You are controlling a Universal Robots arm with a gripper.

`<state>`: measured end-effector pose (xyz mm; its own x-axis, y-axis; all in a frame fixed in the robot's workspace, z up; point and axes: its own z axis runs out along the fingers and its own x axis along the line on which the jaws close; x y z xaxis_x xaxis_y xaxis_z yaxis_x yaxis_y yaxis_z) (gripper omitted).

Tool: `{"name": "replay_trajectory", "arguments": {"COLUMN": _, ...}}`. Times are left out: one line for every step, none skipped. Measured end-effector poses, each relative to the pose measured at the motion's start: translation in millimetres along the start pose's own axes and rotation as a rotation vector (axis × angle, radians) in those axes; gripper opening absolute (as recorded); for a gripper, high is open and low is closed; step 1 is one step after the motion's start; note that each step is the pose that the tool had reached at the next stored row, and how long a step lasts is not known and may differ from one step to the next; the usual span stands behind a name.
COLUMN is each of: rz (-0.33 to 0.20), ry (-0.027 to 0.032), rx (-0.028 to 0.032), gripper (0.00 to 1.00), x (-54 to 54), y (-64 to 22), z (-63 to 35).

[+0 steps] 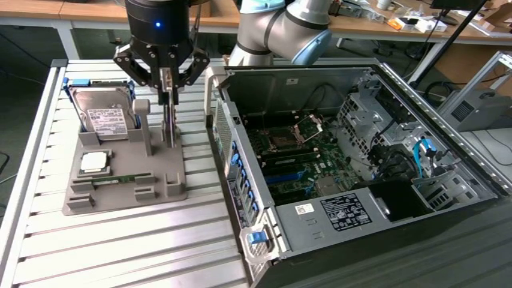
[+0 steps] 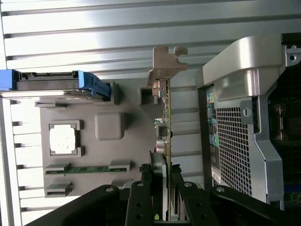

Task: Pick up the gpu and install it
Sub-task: 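Pick up the gpu and move the gpu toward the slot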

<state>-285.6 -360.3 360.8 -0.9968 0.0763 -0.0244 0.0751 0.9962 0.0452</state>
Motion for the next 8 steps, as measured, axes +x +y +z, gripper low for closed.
{"name": "replay_trajectory", "arguments": {"rz": 0.000, "ry": 0.0001, "rx": 0.0000, "gripper": 0.27, "x": -0.1, "y": 0.1, "z": -1.4}}
{"name": "replay_trajectory", "arguments": {"rz": 0.000, "ry": 0.0001, "rx": 0.0000, "gripper": 0.27, "x": -0.1, "y": 0.1, "z": -2.1}}
{"name": "replay_trajectory", "arguments": {"rz": 0.000, "ry": 0.0000, "rx": 0.0000, "gripper": 0.27, "x": -0.1, "y": 0.1, "z": -2.7}}
{"name": "replay_trajectory", "arguments": {"rz": 0.000, "ry": 0.0001, "rx": 0.0000, "gripper": 0.27, "x": -0.1, "y": 0.2, "z": -4.6}}
{"name": "replay_trajectory", "arguments": {"rz": 0.000, "ry": 0.0000, "rx": 0.0000, "gripper": 0.27, "x": -0.1, "y": 0.2, "z": -5.2}}
{"name": "replay_trajectory", "arguments": {"rz": 0.000, "ry": 0.0000, "rx": -0.0001, "gripper": 0.27, "x": -0.1, "y": 0.3, "z": -6.0}}
{"name": "replay_trajectory", "arguments": {"rz": 0.000, "ry": 0.0000, "rx": 0.0000, "gripper": 0.27, "x": -0.2, "y": 0.3, "z": -6.9}}
{"name": "replay_trajectory", "arguments": {"rz": 0.000, "ry": 0.0000, "rx": 0.0000, "gripper": 0.27, "x": -0.2, "y": 0.4, "z": -7.6}}
